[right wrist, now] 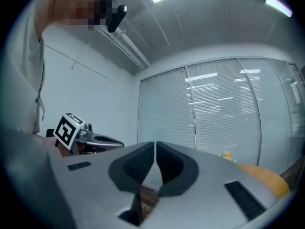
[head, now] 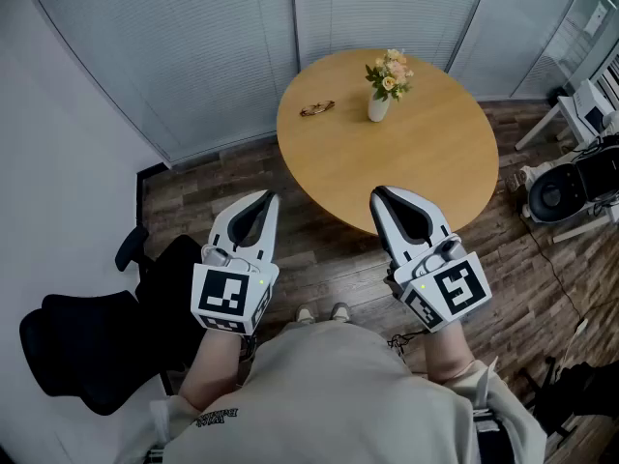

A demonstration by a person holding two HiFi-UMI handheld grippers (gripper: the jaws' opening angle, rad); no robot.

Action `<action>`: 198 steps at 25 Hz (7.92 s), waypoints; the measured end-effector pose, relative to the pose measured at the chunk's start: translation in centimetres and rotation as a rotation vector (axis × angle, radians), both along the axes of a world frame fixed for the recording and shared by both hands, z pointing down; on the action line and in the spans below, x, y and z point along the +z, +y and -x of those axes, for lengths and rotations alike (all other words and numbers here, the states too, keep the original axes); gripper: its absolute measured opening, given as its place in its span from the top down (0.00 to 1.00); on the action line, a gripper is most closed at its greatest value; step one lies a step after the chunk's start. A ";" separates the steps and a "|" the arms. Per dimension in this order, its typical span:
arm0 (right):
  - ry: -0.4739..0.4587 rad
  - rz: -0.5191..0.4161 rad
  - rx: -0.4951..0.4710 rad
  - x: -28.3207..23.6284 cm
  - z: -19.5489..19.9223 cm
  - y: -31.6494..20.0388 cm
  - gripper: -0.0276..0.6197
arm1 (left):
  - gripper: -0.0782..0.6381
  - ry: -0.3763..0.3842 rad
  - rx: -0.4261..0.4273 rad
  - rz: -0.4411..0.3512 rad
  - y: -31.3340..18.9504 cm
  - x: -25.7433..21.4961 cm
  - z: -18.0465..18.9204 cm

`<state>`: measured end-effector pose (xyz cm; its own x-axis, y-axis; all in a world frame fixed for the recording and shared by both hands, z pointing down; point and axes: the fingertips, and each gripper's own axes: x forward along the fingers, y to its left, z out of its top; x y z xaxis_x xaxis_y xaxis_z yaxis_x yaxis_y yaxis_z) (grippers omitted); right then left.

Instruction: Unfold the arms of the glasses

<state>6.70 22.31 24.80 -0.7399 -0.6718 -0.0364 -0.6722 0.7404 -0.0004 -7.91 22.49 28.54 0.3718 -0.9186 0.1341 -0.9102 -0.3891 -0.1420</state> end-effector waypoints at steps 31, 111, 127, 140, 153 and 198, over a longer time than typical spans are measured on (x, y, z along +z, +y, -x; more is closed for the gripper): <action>0.012 0.085 -0.039 3.4 -6.1 -1.8 0.91 | 0.86 -0.030 -0.027 0.045 -0.3 2.0 -5.5; 0.200 0.317 0.152 14.4 6.7 -39.2 0.91 | 0.85 -0.251 0.249 0.138 -44.0 16.7 3.3; 0.182 0.372 0.089 19.2 7.6 -45.6 0.91 | 0.69 -0.421 0.227 0.266 -50.4 27.1 0.6; 0.200 0.450 0.042 24.4 8.2 -47.3 0.91 | 0.68 -0.688 0.267 0.393 -54.0 38.5 -0.4; 0.154 0.519 0.046 28.3 8.4 -47.8 0.91 | 0.71 -0.797 0.244 0.461 -55.8 44.2 -0.2; 0.146 0.514 0.120 26.2 4.8 -44.4 0.91 | 0.83 -0.471 0.193 0.478 -54.6 34.6 -2.1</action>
<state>1.91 -22.04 50.96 -0.6299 -0.6556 0.4165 -0.7720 0.5876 -0.2426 -5.86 -32.11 63.17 0.3256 -0.6417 0.6944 -0.7020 -0.6561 -0.2770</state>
